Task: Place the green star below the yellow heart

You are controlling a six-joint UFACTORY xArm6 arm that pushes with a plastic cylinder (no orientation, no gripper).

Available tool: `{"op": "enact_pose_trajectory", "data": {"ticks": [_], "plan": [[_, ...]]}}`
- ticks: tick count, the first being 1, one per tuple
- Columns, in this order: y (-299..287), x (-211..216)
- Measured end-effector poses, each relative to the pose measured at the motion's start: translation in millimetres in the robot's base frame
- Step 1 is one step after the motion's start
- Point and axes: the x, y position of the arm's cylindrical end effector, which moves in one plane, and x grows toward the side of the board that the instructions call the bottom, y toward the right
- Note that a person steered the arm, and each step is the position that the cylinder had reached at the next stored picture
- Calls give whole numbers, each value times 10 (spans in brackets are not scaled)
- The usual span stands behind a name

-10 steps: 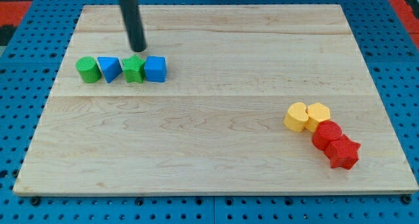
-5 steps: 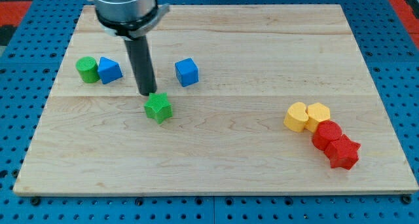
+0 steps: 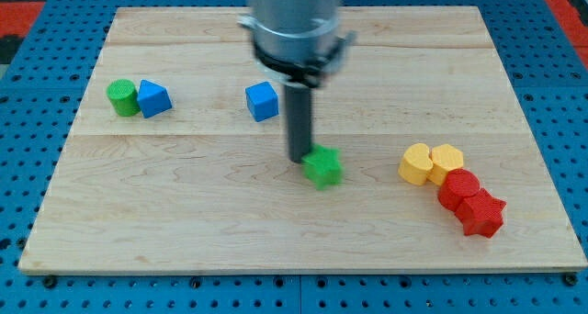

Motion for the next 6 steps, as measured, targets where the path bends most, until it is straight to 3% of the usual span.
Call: {"op": "enact_pose_trajectory", "data": {"ticks": [1,2,3,6], "plan": [[492,206],[-1,240],[262,621],[641,566]]}}
